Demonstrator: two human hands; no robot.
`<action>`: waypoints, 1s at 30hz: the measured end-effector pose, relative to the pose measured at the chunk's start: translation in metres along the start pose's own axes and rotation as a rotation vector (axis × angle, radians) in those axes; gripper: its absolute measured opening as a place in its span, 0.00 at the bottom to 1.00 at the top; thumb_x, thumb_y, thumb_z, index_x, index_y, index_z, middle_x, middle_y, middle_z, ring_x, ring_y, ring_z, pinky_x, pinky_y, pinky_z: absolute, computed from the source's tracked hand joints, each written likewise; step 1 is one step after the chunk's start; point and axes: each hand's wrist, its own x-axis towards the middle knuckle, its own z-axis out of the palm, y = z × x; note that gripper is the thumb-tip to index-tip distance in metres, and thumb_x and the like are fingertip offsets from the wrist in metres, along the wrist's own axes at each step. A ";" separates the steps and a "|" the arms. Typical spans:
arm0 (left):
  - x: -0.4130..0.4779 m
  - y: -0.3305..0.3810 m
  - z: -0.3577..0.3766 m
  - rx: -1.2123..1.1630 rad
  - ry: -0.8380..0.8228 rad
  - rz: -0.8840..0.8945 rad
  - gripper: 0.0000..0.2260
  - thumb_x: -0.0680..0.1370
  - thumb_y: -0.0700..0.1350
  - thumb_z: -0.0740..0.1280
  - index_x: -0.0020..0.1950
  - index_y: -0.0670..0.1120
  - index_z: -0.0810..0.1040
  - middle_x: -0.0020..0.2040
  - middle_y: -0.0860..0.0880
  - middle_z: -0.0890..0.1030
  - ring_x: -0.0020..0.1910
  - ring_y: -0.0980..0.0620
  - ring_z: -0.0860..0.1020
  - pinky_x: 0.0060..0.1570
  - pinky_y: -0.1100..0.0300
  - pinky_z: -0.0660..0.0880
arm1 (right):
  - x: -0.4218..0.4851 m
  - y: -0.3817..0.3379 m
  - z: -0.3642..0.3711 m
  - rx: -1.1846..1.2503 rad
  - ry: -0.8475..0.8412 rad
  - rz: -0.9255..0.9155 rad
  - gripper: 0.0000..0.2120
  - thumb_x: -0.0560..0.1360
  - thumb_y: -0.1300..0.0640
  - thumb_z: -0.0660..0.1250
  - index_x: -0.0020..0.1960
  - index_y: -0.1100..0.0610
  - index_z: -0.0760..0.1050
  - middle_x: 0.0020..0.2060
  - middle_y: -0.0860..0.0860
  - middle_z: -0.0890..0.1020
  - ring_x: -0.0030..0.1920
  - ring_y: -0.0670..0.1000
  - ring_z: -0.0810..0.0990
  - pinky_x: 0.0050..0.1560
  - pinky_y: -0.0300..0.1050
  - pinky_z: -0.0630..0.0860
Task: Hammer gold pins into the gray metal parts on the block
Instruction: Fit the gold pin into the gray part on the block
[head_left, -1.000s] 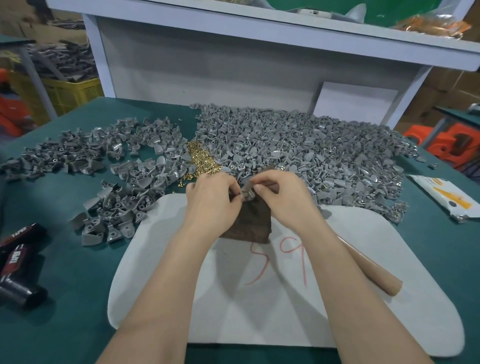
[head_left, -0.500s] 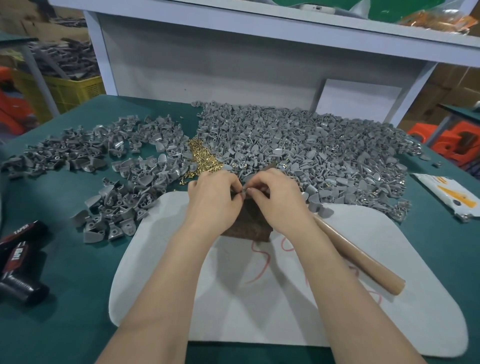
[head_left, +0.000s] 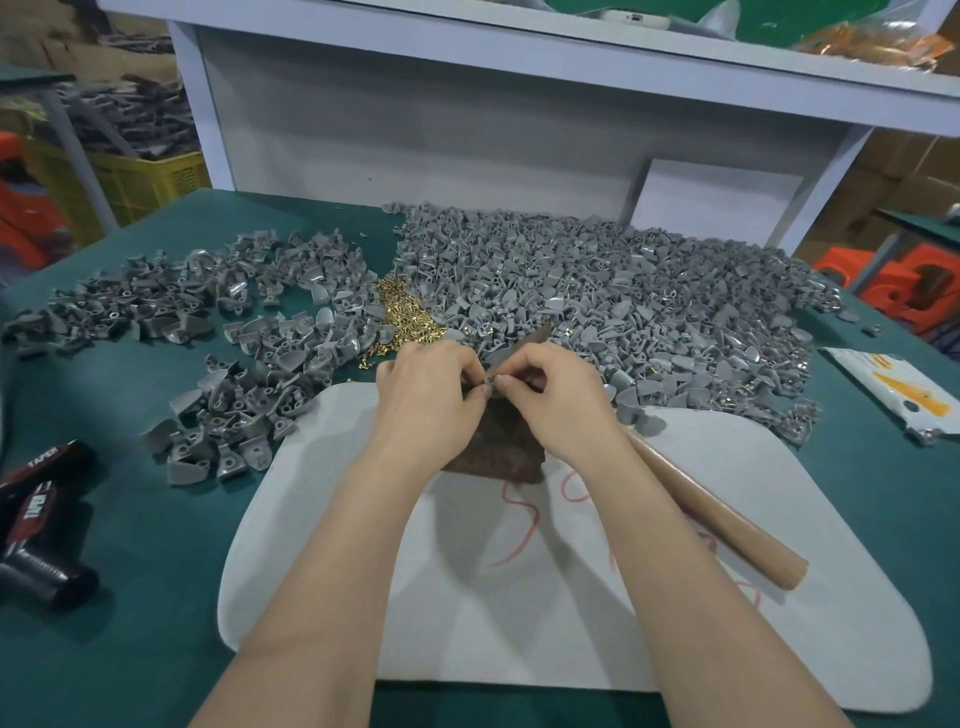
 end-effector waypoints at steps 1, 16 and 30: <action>0.000 0.000 0.000 0.000 0.000 0.000 0.06 0.76 0.48 0.67 0.41 0.55 0.72 0.48 0.54 0.78 0.56 0.47 0.70 0.55 0.53 0.62 | 0.000 0.000 0.000 0.004 -0.001 0.006 0.04 0.73 0.61 0.69 0.40 0.53 0.79 0.39 0.46 0.78 0.42 0.46 0.76 0.46 0.37 0.70; 0.000 0.004 -0.002 0.022 -0.025 -0.001 0.02 0.76 0.44 0.66 0.46 0.50 0.78 0.50 0.52 0.79 0.56 0.45 0.71 0.58 0.51 0.66 | -0.005 -0.015 0.000 -0.136 0.019 0.026 0.03 0.74 0.62 0.67 0.43 0.58 0.80 0.47 0.52 0.74 0.48 0.52 0.75 0.52 0.44 0.68; 0.000 0.003 -0.003 0.004 -0.022 0.002 0.03 0.76 0.45 0.66 0.43 0.52 0.75 0.50 0.52 0.79 0.56 0.45 0.71 0.58 0.51 0.66 | 0.000 -0.011 -0.001 -0.150 0.009 0.014 0.07 0.74 0.61 0.67 0.39 0.52 0.77 0.38 0.45 0.70 0.42 0.47 0.69 0.41 0.36 0.61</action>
